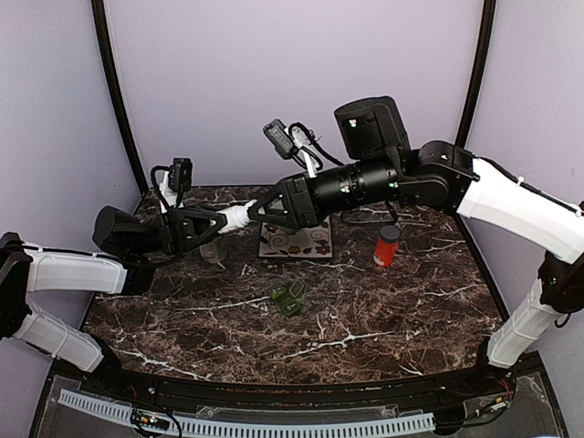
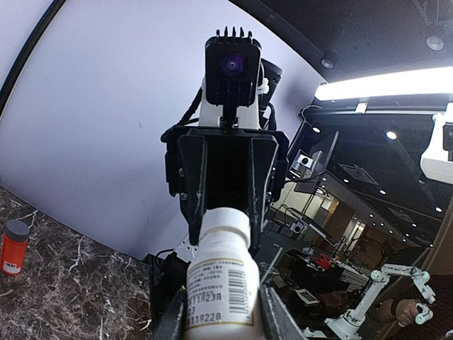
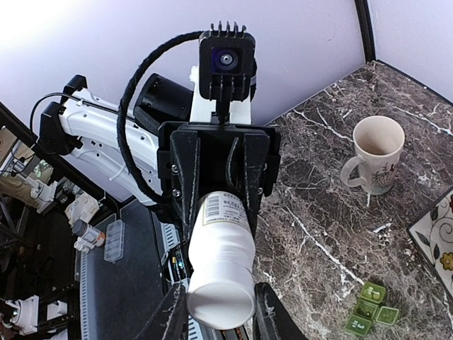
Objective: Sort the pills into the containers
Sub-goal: Close the lid of the pill bottle on the pill bottle.
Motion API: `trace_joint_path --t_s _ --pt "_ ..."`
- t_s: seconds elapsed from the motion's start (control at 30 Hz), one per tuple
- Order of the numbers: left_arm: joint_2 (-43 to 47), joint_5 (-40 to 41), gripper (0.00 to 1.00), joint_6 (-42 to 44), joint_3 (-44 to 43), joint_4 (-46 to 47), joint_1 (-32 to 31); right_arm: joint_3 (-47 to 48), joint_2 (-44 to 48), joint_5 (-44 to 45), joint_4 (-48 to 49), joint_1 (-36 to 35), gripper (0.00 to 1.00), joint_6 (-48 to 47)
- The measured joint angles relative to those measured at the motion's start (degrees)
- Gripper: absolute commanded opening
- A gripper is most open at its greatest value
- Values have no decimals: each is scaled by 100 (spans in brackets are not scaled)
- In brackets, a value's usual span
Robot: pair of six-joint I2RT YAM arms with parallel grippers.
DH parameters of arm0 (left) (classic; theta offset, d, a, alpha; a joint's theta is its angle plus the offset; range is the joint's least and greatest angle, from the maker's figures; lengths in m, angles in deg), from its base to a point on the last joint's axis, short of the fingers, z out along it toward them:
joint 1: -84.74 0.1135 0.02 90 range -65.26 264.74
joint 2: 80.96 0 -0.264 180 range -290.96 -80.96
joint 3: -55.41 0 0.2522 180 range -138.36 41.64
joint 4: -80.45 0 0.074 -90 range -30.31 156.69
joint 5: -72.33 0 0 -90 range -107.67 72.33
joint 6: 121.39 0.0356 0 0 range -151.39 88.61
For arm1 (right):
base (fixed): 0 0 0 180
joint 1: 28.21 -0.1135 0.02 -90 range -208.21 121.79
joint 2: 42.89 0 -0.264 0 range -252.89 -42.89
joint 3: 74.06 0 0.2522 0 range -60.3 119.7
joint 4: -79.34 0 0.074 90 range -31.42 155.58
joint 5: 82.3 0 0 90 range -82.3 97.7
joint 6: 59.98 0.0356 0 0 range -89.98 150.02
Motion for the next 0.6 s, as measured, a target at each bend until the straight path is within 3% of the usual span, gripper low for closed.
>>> trace_joint_path --t_s 0.6 --pt "-4 -4 0 -31 -11 17 7 -149 -26 -68 341 2 30 107"
